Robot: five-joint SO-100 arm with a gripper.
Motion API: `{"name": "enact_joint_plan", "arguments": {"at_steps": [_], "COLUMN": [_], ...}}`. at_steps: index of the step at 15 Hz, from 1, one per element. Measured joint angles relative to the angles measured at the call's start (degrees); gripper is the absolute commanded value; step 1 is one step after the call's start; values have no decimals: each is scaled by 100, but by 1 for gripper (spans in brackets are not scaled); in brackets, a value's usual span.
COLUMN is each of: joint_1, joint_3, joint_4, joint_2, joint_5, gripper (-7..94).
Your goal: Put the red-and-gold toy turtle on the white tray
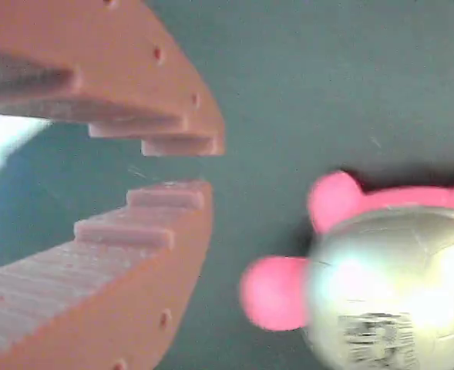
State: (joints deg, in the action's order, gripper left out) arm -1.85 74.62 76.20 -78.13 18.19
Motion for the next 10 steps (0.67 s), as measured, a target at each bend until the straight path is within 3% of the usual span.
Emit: {"name": "enact_joint_plan", "arguments": {"at_steps": [5,10], "joint_1": [-229,-439], "joint_3": [-2637,-3691], "joint_4": [554,703], "joint_2": [1828,2760], "joint_5": [-185,-387], "gripper": [0,0]}}
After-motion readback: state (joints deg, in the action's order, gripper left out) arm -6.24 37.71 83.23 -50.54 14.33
